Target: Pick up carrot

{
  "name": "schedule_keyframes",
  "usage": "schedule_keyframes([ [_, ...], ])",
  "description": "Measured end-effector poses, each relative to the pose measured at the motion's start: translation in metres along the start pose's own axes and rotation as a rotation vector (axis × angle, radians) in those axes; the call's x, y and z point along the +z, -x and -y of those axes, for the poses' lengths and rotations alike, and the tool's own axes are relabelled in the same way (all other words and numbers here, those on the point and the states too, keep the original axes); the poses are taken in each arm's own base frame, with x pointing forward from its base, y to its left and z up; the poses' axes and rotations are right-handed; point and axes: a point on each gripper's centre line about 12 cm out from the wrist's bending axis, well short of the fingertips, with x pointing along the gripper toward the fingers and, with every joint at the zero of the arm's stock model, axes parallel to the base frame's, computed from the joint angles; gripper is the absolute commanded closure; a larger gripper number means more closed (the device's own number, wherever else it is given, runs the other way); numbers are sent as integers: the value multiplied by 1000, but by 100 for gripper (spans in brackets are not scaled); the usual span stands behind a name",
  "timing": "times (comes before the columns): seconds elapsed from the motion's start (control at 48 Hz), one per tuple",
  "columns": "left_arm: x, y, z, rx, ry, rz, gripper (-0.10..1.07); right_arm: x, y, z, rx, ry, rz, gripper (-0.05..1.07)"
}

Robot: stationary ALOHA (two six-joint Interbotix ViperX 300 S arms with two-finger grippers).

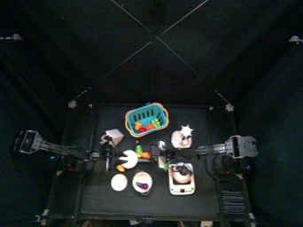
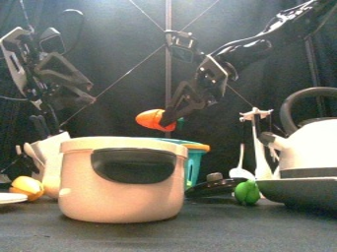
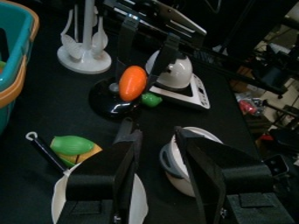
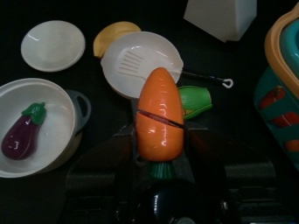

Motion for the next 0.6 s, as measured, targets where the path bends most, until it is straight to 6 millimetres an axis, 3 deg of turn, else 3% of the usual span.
schedule_keyframes([
  [0.604,0,0,-1,5,1,1,20,0,1,4,-3,16,12,41],
])
